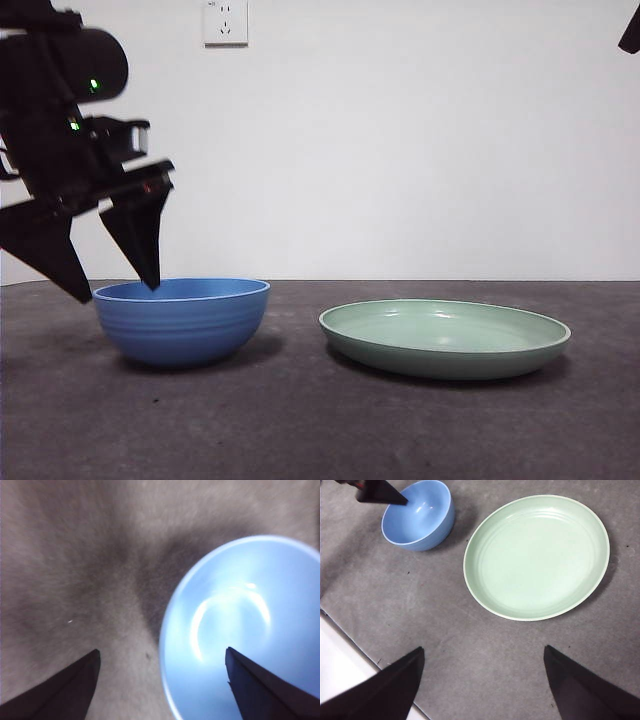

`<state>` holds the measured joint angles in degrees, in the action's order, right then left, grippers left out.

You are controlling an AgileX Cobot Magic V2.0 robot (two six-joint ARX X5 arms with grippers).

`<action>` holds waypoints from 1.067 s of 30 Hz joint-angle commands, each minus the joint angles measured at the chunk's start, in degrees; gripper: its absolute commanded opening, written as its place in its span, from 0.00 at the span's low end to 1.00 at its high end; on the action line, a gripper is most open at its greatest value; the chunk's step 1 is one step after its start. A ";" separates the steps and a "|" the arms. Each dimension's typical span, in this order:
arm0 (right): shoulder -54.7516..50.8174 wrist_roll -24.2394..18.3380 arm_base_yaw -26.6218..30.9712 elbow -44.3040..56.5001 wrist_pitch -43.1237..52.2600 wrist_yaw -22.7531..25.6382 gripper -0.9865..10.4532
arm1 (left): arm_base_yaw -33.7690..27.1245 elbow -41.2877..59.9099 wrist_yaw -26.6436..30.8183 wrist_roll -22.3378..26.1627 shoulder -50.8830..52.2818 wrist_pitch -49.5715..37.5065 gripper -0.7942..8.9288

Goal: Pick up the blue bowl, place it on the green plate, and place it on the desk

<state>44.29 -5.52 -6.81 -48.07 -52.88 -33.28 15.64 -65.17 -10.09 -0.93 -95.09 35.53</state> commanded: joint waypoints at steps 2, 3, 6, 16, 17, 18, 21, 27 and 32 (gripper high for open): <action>0.28 0.59 -0.20 -0.90 0.55 -0.11 0.42 | 0.92 -1.20 2.58 -0.02 -2.47 -0.92 0.49; 0.28 0.59 -0.20 -0.90 0.55 -0.11 0.42 | 1.09 -1.20 3.06 -0.02 -2.75 -0.90 0.47; 0.28 0.59 -0.20 -0.90 0.55 0.20 0.42 | 1.38 -1.20 3.08 -0.22 -3.19 -0.81 0.34; 0.28 0.57 -0.20 -0.90 0.57 0.28 0.42 | 1.64 -1.20 3.06 -0.94 -3.19 -0.87 0.09; 0.28 0.57 -0.20 -0.90 0.57 0.28 0.42 | 1.64 -1.20 3.06 -1.57 -3.17 -0.92 0.09; 0.28 0.59 -0.20 -0.90 0.57 0.28 0.42 | 1.64 -1.22 3.04 -1.73 -3.10 -0.96 0.09; 0.28 0.57 -0.20 -0.90 0.57 0.28 0.42 | 1.66 -1.62 2.97 -1.77 -2.73 -0.79 0.09; 0.28 0.59 -0.20 -0.90 0.57 0.28 0.42 | 2.91 -3.67 2.43 -4.61 0.13 -0.55 0.09; 0.26 0.59 -0.20 -0.90 0.57 0.28 0.42 | 5.73 -7.93 -2.58 -6.36 1.75 1.38 0.09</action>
<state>44.29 -5.52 -6.81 -48.07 -52.88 -32.97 20.67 -71.50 -11.40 -6.02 -92.97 37.21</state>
